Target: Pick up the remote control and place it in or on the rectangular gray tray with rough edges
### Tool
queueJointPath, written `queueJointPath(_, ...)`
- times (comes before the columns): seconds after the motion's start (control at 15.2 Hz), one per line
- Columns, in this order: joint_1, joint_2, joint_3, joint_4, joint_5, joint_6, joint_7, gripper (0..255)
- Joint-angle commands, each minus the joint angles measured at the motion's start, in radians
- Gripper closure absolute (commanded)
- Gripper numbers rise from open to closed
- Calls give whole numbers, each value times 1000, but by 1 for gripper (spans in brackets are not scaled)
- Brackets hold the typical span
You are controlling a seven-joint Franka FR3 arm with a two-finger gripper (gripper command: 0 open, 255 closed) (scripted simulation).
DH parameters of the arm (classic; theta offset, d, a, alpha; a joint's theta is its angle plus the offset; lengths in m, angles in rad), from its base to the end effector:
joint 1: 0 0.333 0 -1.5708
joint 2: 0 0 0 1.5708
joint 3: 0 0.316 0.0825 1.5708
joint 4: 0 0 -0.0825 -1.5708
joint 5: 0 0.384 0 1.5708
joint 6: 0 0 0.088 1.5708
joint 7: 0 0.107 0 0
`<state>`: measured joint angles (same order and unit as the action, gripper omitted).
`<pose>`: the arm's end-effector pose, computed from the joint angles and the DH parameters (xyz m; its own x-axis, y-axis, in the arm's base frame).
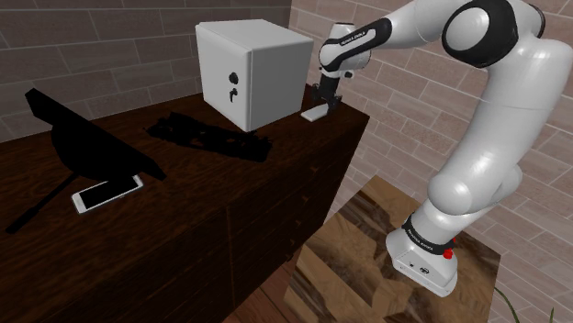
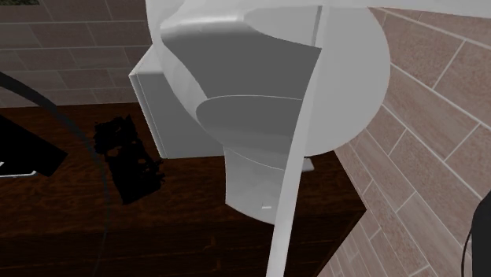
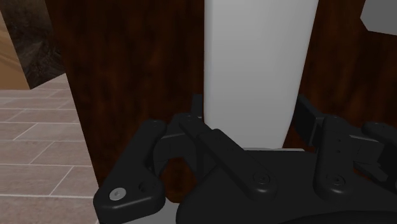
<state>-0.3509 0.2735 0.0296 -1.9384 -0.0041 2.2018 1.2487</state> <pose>0.5774 -0.1931 0.3436 0.0021 -1.0000 -0.0076 -1.0000 -0.0022 0.0080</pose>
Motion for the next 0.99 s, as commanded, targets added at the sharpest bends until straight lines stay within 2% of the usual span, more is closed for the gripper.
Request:
queueJointPath(0.0, 0, -11, 0, 12, 1, -23, -1, 255)
queueJointPath(0.92, -1, -84, 1, 109, 3, -192, -2, 255)
